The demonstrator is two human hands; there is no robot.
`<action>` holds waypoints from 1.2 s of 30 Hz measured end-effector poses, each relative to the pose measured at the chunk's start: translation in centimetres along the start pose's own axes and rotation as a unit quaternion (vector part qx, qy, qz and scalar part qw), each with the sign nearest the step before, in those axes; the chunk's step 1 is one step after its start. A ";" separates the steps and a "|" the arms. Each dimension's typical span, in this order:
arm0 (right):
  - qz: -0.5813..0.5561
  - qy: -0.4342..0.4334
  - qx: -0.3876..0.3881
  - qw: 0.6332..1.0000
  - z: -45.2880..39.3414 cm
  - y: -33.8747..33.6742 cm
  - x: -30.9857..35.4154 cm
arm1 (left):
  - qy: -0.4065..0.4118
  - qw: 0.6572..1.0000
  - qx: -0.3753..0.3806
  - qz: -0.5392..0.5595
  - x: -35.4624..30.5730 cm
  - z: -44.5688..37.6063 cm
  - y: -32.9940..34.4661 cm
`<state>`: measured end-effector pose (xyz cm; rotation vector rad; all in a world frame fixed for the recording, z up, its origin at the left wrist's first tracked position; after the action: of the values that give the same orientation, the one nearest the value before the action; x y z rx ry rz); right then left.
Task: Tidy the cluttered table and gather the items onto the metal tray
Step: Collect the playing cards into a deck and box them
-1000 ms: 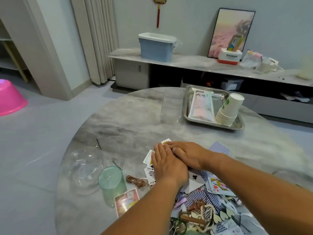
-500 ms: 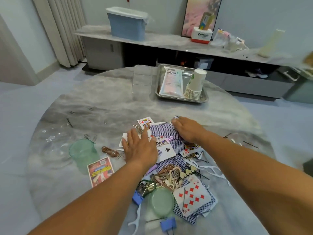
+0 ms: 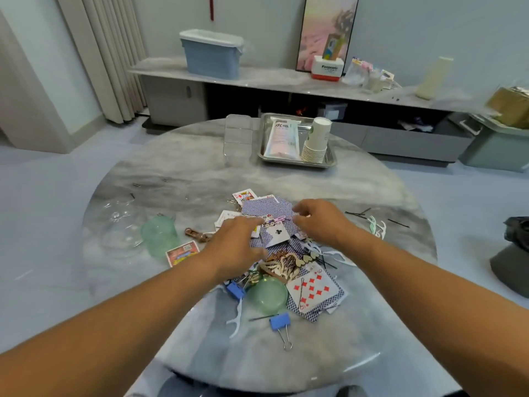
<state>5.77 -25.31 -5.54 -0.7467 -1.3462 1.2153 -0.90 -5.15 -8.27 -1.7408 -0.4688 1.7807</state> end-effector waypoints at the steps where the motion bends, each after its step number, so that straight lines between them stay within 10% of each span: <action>1: 0.018 0.011 0.018 1.000 1.0 -0.2 -0.1 | 0.011 1.000 0.021 -0.018 -0.2 1.2 0.4; 7: 0.087 0.144 0.169 0.971 6.4 -0.6 -0.8 | 0.066 0.980 0.115 -0.146 0.1 6.2 4.2; 13: 0.115 0.162 0.185 0.963 8.4 0.9 -1.0 | 0.046 0.989 0.018 -0.141 1.7 5.4 4.3; 20: 0.084 0.193 0.154 0.965 8.4 2.8 0.1 | 0.103 0.985 -0.055 -0.126 2.1 5.1 5.0; 26: 0.019 0.176 0.138 0.975 7.8 2.0 0.3 | 0.166 0.964 0.068 -0.196 2.5 6.6 6.9; 36: -0.018 0.159 -0.061 0.985 6.0 -1.1 -2.0 | 0.117 0.983 -0.071 -0.122 2.6 4.4 6.1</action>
<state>0.60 -28.89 -4.26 -0.9546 -1.1701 0.9447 -6.18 -7.46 -13.78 -1.8713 -0.6892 1.3807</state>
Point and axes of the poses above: each hand's wrist, its own z-axis away from the middle knuckle, its own y-axis out of the palm, x = y × z, the point moved 1 cm from there along -z, towards the middle knuckle, and after that the axes turned 15 degrees about z, right-handed, at the moved point
